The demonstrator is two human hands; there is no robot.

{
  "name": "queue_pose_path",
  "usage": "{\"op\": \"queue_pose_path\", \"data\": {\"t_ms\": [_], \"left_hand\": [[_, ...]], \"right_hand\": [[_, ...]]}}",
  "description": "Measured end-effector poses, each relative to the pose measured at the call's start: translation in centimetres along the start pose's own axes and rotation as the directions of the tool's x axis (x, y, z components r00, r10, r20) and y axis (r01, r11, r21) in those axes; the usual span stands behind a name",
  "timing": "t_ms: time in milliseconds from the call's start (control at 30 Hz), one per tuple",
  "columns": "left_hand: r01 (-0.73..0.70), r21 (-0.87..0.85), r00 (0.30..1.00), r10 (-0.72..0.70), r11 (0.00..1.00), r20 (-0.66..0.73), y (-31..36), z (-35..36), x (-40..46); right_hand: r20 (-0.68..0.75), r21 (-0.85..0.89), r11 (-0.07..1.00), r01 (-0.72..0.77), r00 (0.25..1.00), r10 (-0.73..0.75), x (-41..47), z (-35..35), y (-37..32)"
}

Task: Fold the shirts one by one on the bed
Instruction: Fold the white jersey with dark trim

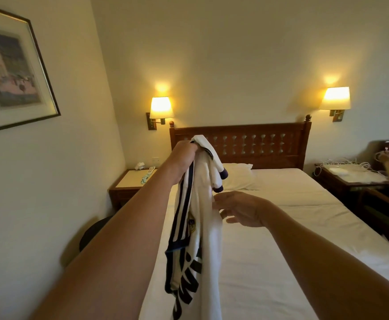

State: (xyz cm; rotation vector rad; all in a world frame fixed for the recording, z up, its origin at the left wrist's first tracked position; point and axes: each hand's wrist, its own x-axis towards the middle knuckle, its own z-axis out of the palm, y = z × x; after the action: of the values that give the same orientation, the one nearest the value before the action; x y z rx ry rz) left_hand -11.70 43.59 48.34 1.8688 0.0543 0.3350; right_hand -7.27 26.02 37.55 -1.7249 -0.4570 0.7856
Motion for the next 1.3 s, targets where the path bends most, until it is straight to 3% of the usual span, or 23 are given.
{"op": "queue_pose_path", "data": {"t_ms": [133,233,367,467,533,600,667,767,1000,1067,1167,1233,1300], "left_hand": [[0.016,0.036,1.0,-0.016,0.999,-0.026,-0.3,-1.3,0.1],[0.045,0.043,0.995,-0.041,0.998,-0.09,-1.0,-2.6,0.3],[0.165,0.086,0.973,-0.148,0.983,-0.177,-3.8,-4.6,0.7],[0.263,0.251,0.95,-0.204,0.932,-0.236,-5.8,-5.2,0.8],[0.252,0.444,0.955,-0.148,0.86,-0.257,-6.8,-4.9,0.8],[0.181,0.517,0.976,-0.087,0.837,-0.202,-6.9,-4.0,0.6],[0.102,0.386,0.993,-0.115,0.917,0.011,-6.6,-2.5,0.5],[0.078,0.26,0.943,-0.156,0.963,0.295,-6.5,-0.1,0.3],[-0.058,0.228,0.975,0.006,0.972,0.22,-5.6,3.6,0.5],[-0.105,0.234,0.978,0.058,0.966,0.2,-4.9,4.5,0.6],[-0.123,0.209,0.98,0.085,0.97,0.182,-4.3,5.3,0.9],[-0.132,0.218,0.981,0.097,0.967,0.167,-4.0,5.4,0.9],[-0.144,0.221,0.983,0.114,0.965,0.146,-4.0,5.0,0.9]], "right_hand": [[-0.167,0.007,0.997,0.079,0.983,-0.077,0.5,1.0,-0.8],[-0.341,0.026,0.984,0.176,0.927,-0.157,0.2,0.4,-1.1],[-0.485,-0.205,0.948,0.242,0.817,-0.313,0.4,-0.2,-1.9],[-0.467,-0.438,0.862,0.256,0.754,-0.461,0.4,0.2,-3.3],[-0.401,-0.559,0.785,0.267,0.741,-0.539,0.4,0.4,-4.3],[-0.332,-0.615,0.736,0.284,0.753,-0.568,0.3,0.6,-5.2],[-0.272,-0.626,0.719,0.303,0.779,-0.565,0.2,0.6,-6.0],[-0.232,-0.632,0.708,0.314,0.796,-0.559,0.0,0.1,-6.6],[-0.447,-0.515,0.82,0.251,0.737,-0.507,-1.4,-2.7,-2.8],[-0.473,-0.389,0.901,0.194,0.797,-0.376,-1.6,-3.1,-0.7],[-0.352,-0.227,0.971,0.081,0.922,-0.159,-1.8,-3.5,2.5],[-0.299,-0.25,0.967,0.042,0.947,-0.118,-1.7,-3.4,4.2],[-0.357,-0.302,0.953,0.024,0.924,-0.136,-1.3,-3.0,5.5]]}}
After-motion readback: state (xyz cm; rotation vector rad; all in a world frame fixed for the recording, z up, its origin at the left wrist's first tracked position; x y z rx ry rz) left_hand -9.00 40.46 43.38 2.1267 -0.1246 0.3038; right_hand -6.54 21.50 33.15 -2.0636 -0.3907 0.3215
